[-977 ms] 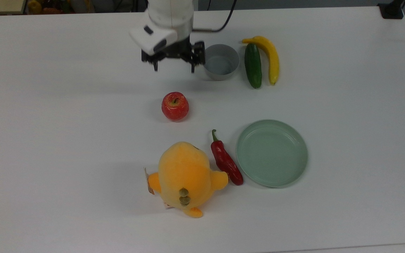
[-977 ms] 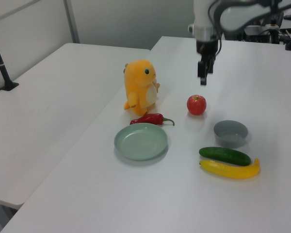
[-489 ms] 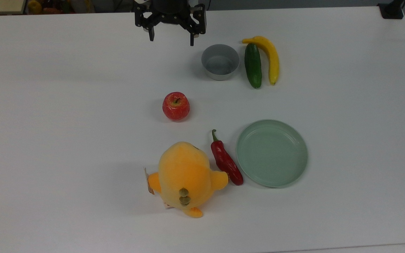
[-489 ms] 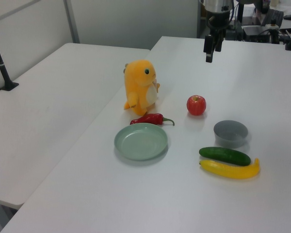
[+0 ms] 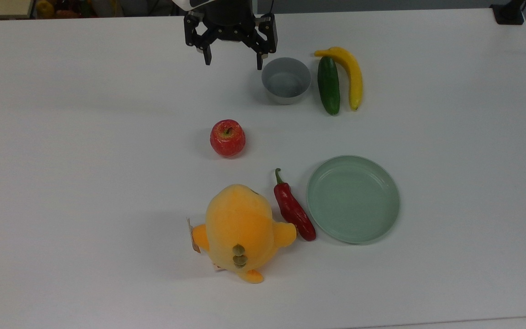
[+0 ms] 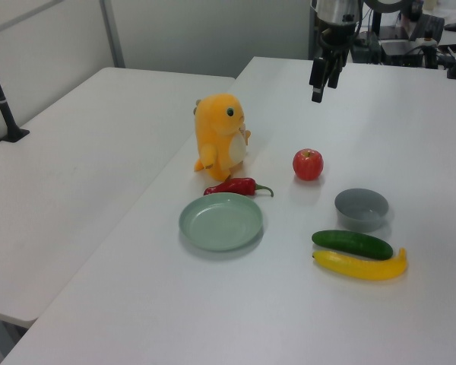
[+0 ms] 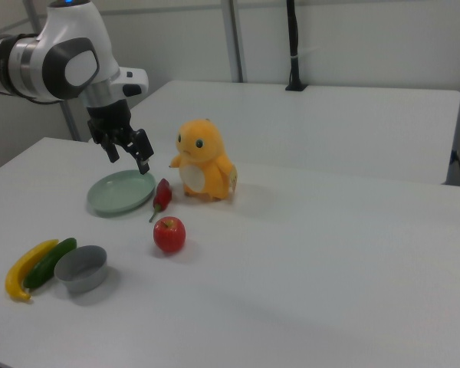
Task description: Red apple placed in the center of the desktop
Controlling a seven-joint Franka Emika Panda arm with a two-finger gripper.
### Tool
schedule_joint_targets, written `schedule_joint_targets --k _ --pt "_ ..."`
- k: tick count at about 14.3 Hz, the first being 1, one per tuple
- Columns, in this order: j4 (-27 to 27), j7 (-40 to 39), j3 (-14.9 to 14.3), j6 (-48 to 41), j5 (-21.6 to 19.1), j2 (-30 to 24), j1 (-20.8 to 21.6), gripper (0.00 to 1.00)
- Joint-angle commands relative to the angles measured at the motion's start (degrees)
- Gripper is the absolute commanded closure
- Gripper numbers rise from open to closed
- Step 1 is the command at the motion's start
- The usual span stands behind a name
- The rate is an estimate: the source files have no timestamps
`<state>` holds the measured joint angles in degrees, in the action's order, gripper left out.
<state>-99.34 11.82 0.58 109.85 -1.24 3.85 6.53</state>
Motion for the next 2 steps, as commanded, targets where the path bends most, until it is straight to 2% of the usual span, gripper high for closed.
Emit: schedule_joint_targets --k 1,2 --pt "-1.5 0.5 -0.5 1.2 -0.9 -1.1 0.7 0.00" --pt "-1.5 0.4 -0.5 1.2 -0.9 -1.0 0.7 0.00"
